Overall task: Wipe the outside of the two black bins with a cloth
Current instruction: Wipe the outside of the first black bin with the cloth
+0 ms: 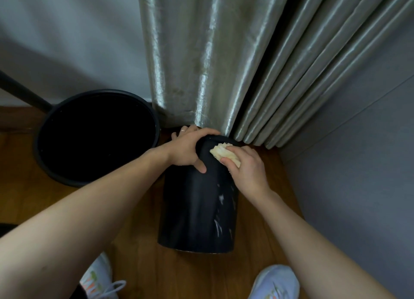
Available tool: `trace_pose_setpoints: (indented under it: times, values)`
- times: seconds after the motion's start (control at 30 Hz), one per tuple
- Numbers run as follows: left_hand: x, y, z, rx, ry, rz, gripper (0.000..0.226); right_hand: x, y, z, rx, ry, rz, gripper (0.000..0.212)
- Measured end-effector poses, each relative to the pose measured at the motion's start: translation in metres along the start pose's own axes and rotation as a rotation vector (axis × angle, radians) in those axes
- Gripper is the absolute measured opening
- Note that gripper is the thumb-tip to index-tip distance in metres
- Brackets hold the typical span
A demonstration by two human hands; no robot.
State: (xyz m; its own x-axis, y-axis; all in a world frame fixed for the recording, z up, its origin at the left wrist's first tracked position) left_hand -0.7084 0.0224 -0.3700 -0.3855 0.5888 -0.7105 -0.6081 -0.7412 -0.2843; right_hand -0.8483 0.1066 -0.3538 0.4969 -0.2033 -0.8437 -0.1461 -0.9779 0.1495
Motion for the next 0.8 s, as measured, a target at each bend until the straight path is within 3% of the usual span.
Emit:
trace_pose_setpoints:
  times: [0.13,0.33,0.53,0.8]
  values:
    - [0.000,0.000,-0.003,0.021,-0.003,-0.007,0.107,0.004,0.003,0.000,-0.019,-0.042,-0.029,0.037]
    - [0.011,-0.001,0.001,0.029,0.225,-0.098,0.123,0.009,0.002,-0.002,-0.007,-0.107,-0.071,0.041]
    - [0.010,-0.003,-0.008,0.033,0.249,-0.084,0.121,0.017,0.001,-0.008,-0.008,-0.152,-0.113,0.039]
    - [0.008,-0.005,-0.018,0.025,0.244,-0.085,0.122,0.019,-0.031,-0.021,-0.295,-0.149,-0.191,0.037]
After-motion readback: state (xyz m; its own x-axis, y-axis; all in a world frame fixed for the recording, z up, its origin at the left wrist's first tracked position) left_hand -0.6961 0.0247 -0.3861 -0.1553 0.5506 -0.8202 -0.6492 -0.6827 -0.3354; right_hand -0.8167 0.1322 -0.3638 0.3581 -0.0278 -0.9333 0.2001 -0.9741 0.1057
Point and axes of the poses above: each hand's wrist, its own y-axis towards the middle knuckle, its own x-axis out of the palm, z = x × y, the point moved 9 cm from there along y, towards the middle knuckle, and after that the axes turned 2 degrees about -x, right-handed, at the moved point
